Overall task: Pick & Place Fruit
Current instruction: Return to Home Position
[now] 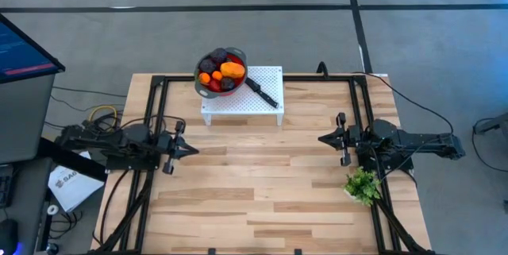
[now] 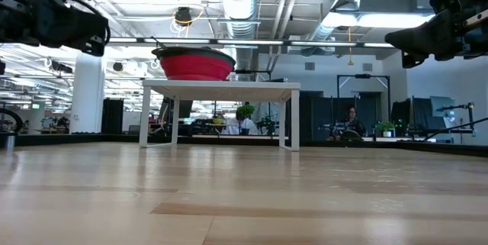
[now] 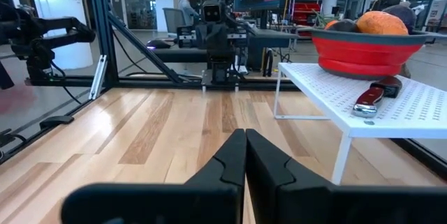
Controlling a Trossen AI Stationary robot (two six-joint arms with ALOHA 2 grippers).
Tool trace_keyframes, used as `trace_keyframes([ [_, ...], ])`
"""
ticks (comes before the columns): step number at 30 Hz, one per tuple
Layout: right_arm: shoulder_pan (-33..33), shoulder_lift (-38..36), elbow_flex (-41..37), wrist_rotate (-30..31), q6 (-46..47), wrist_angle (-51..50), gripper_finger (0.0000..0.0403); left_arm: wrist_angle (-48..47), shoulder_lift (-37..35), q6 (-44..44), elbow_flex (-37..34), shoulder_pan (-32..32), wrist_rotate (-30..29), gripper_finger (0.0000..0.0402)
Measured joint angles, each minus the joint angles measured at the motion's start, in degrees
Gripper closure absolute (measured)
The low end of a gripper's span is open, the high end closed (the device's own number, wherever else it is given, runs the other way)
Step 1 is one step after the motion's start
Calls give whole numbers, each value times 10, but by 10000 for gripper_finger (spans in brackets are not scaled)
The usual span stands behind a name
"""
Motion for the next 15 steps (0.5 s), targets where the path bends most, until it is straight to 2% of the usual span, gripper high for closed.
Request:
trace_keyframes([
  [15, 11, -9, 0, 4, 0, 0, 403, 3, 50, -1, 0, 0, 0, 396],
])
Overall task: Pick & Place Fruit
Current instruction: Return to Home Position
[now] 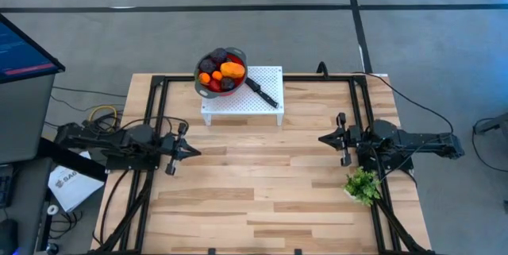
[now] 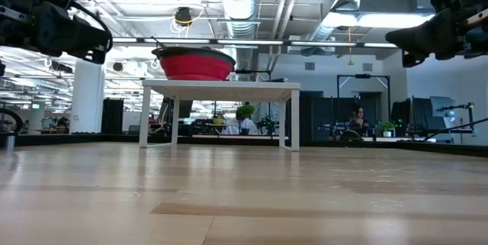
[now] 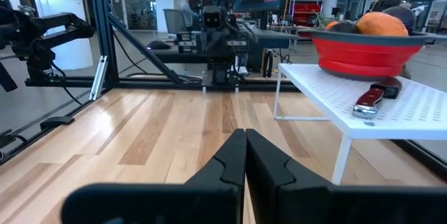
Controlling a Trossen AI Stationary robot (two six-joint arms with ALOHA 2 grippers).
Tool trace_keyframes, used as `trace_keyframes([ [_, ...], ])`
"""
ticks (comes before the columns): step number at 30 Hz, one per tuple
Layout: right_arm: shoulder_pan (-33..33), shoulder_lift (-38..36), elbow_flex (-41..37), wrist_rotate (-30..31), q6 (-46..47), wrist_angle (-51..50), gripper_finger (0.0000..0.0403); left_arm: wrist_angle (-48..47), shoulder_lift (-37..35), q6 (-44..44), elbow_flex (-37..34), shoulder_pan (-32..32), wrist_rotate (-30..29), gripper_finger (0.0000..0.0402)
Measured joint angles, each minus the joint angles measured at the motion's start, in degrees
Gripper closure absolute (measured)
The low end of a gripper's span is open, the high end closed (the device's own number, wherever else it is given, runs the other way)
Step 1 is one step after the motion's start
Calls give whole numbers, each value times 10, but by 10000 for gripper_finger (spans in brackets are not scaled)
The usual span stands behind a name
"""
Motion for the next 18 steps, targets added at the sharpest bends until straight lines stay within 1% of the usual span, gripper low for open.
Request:
trace_keyframes([
  [7, 40, -1, 0, 1, 32, 0, 403, 4, 11, 0, 0, 0, 0, 395],
  [18, 40, 3, 0, 2, 45, 0, 403, 10, 11, 0, 0, 0, 0, 392],
])
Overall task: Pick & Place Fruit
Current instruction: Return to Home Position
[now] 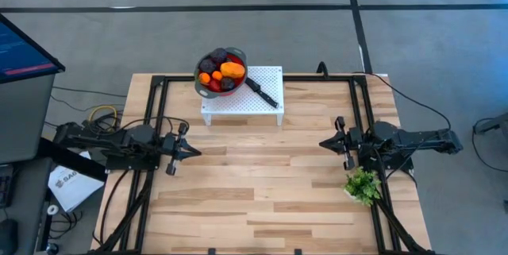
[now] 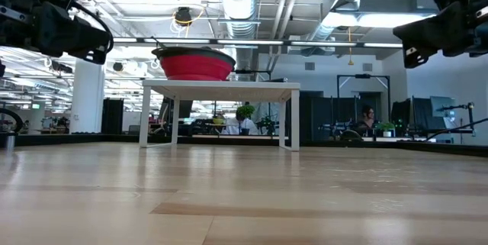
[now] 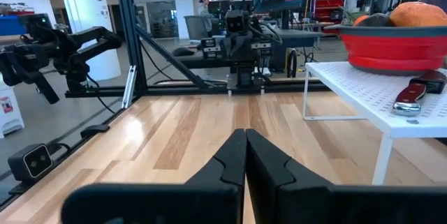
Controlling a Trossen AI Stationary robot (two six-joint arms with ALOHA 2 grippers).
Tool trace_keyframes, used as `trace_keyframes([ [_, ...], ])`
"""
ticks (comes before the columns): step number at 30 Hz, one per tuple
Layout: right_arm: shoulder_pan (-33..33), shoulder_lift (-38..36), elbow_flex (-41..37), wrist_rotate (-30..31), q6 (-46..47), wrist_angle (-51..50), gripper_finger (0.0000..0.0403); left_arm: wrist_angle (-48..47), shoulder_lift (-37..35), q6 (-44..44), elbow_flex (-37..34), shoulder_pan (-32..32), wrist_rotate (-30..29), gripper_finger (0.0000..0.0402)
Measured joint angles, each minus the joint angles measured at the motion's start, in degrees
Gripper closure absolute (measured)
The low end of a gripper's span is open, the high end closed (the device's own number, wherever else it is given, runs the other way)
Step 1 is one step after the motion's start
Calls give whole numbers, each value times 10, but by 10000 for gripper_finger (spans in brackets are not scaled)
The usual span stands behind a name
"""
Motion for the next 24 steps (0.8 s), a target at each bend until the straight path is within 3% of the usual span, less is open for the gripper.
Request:
trace_keyframes([
  [18, 0, 2, 0, 0, 0, 0, 403, 3, 0, 0, 0, 0, 0, 390],
  [24, 0, 2, 0, 0, 0, 0, 403, 2, -43, -42, -2, 32, 4, 392],
])
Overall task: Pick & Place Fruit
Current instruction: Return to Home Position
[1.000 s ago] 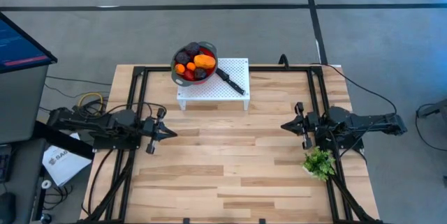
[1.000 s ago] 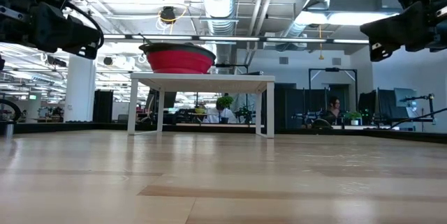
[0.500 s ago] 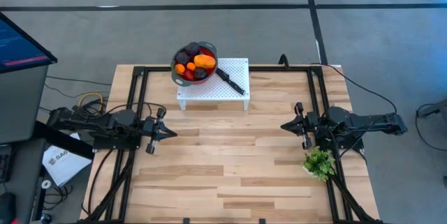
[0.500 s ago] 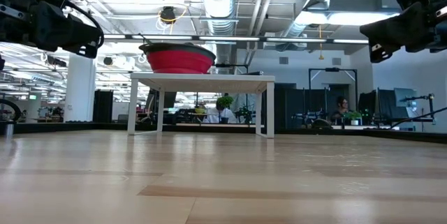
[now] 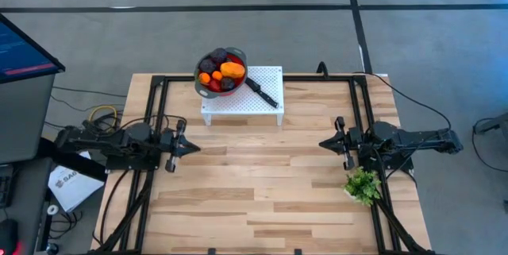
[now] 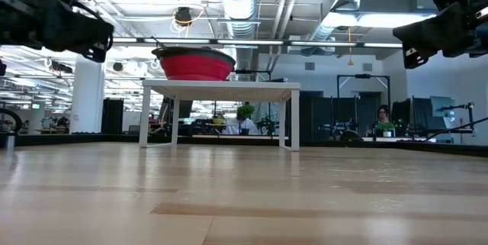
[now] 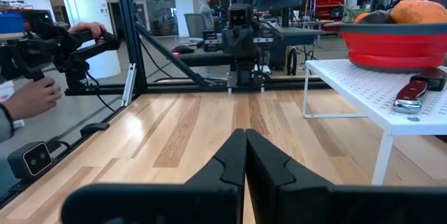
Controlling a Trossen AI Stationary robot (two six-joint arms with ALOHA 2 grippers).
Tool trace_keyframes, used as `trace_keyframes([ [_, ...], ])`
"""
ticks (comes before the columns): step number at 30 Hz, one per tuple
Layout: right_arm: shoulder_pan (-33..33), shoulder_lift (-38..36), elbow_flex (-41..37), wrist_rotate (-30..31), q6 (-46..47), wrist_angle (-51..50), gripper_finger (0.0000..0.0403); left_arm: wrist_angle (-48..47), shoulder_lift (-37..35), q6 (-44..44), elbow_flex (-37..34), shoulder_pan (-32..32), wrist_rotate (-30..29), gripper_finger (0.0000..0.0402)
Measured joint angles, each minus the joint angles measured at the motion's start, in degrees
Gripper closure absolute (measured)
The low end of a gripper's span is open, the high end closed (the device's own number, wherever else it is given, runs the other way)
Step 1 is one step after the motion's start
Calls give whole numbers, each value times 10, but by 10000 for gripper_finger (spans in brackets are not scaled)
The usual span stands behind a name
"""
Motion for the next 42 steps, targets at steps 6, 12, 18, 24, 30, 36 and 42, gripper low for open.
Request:
trace_keyframes([
  [6, 0, 0, 0, 0, 0, 0, 403, -10, -45, 15, 0, 38, -1, 390],
  [12, 0, 0, 0, 0, 0, 0, 403, -14, -45, 16, 0, 38, 0, 391],
  [18, 0, 0, 0, 0, 0, 0, 403, -13, -45, 1, 0, 36, 0, 390],
  [24, 0, 0, 0, 0, 0, 0, 403, -4, -40, 1, 0, 37, 1, 390],
  [30, 0, 0, 0, 0, 0, 0, 403, 3, -40, 1, 0, 37, 1, 388],
  [36, 0, 0, 0, 0, 0, 0, 403, 7, -40, 1, 0, 37, 1, 391],
  [42, 0, 0, 0, 0, 0, 0, 403, 10, -40, 1, 0, 37, 1, 388],
])
